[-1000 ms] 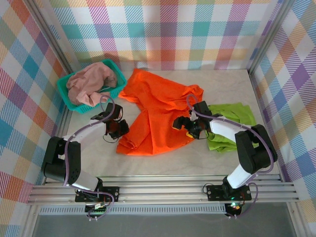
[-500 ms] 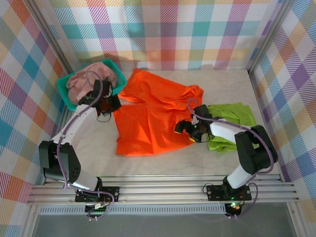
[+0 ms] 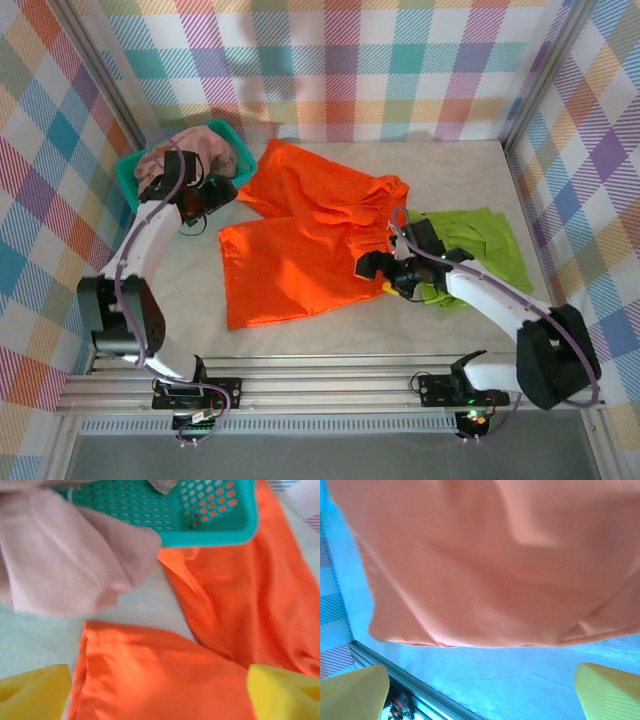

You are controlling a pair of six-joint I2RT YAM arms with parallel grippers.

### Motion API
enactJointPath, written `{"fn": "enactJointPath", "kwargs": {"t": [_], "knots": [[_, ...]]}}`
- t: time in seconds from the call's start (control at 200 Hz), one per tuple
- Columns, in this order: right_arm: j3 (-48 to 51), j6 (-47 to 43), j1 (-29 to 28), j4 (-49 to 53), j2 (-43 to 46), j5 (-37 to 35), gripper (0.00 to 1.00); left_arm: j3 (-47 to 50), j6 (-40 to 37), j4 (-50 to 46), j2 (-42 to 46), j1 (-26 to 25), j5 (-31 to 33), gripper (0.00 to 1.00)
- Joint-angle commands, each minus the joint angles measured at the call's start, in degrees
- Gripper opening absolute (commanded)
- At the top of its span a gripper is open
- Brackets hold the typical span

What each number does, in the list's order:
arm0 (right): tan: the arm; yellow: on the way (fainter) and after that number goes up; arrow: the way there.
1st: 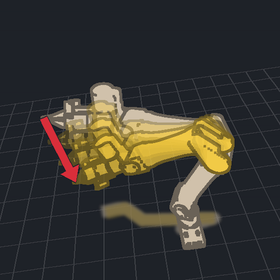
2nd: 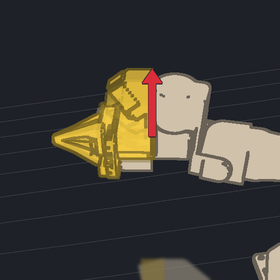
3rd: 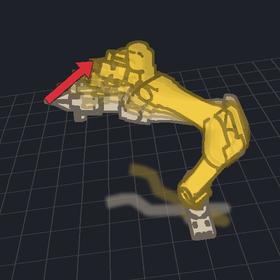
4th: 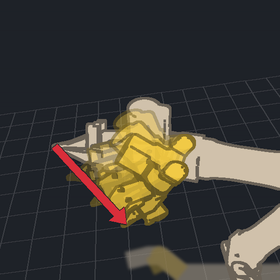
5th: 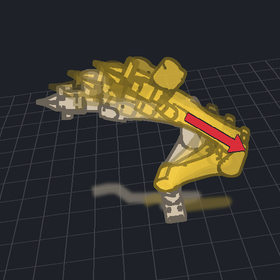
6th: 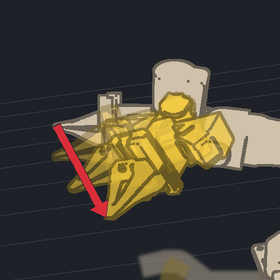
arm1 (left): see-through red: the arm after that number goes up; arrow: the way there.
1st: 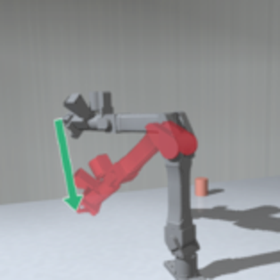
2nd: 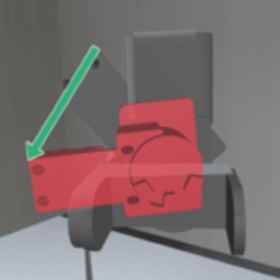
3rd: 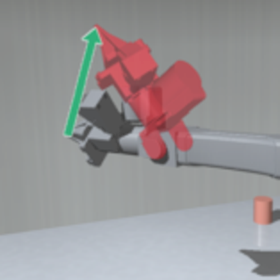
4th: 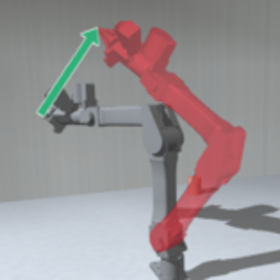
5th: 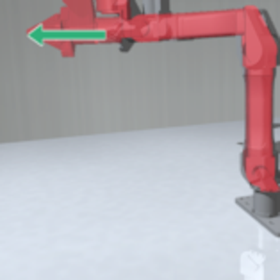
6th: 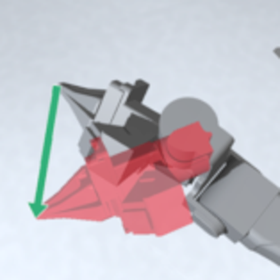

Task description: Fold and stack the shorts

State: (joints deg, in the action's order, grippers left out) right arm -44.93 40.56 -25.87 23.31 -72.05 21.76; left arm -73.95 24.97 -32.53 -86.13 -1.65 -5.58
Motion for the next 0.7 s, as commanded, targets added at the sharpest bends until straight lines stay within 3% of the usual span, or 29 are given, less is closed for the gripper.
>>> {"fn": "enactJointPath", "kwargs": {"t": [0.0,0.17,0.4,0.54,0.695], "knots": [[-8.53,-4.18,0.12,3.16,1.29,-4.98,1.00,4.67,2.74,0.45,9.52,-3.16,-4.23,1.00],[-24.57,-10.22,3.72,4.49,-11.77,-9.89,0.99,16.97,8.53,3.15,17.21,-12.07,-5.56,1.00],[-46.56,-9.97,10.32,5.72,-36.75,-2.93,0.99,30.98,14.71,12.11,19.71,-27.65,-1.13,1.00],[-58.50,-11.43,12.02,7.15,-49.73,-1.57,0.99,37.31,17.42,15.64,16.50,-32.50,1.10,1.00],[-68.91,-10.83,14.26,10.81,-60.63,-2.57,1.00,41.87,18.42,14.71,15.25,-33.59,4.27,1.00]]}}
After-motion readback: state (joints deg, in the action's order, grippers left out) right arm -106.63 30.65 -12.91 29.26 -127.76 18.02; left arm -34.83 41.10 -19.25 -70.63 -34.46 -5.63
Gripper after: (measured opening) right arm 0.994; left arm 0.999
